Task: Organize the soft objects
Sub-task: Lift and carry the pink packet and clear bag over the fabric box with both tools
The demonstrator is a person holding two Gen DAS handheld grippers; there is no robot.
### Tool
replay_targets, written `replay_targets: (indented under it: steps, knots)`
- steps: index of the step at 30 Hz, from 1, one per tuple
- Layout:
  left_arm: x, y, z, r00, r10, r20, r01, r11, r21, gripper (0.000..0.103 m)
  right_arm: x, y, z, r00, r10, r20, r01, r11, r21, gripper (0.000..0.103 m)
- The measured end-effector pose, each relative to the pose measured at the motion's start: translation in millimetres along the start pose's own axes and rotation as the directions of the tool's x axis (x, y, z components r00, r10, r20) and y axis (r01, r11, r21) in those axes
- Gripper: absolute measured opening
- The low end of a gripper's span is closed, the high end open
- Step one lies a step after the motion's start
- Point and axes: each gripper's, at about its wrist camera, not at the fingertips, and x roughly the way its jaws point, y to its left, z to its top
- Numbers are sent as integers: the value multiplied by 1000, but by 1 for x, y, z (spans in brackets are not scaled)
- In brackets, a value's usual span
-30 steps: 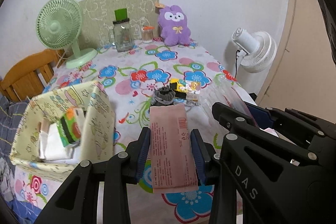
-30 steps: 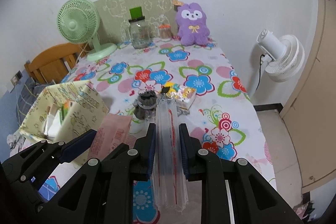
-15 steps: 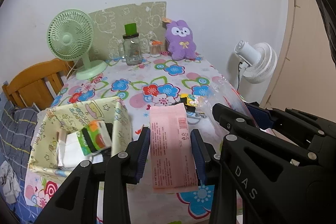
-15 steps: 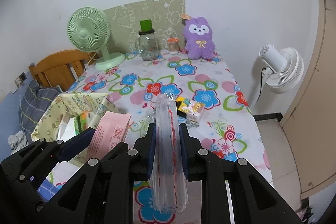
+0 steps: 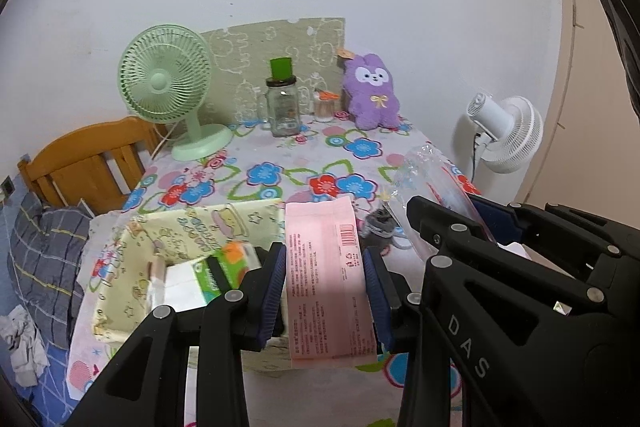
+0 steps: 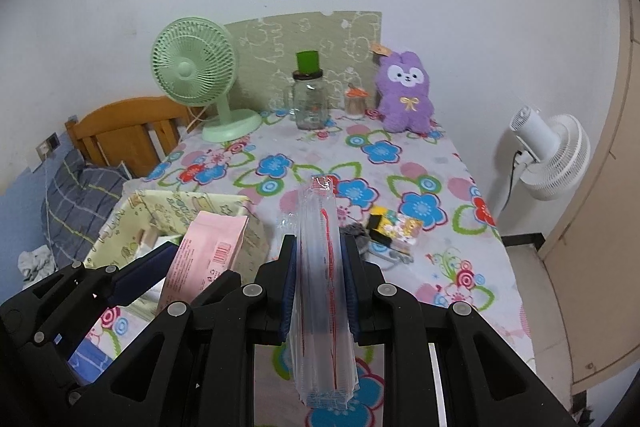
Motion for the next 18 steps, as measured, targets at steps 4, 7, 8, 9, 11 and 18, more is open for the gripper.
replay_targets:
  steps: [4,7,8,9,11,18]
  knots:
    - [-1,11,2,1000,20,7,-20,1000,-7,40,3,11,5,1000,19,7,-19,1000,-11,24]
    - [0,19,2,999,36,2,-36,999,-12,40,7,19,8,999,38,5,-37,999,-18,24]
    - [0,22,2,999,42,1,-42,999,-14,40,9,22,9,999,44,2,-44,999,-20,24]
    - [1,24,2,999,45,1,-45,999,-15,40,11,25,10,999,48,2,-48,999,-23,24]
    - [2,30,2,999,52,-1,-52,998,-20,40,14,30,11,998,56,0,-56,998,-28,24]
    - [6,50,3,998,64,-3,-65,997,-34,40,24,48,16,997,71,-3,-71,997,-44,24]
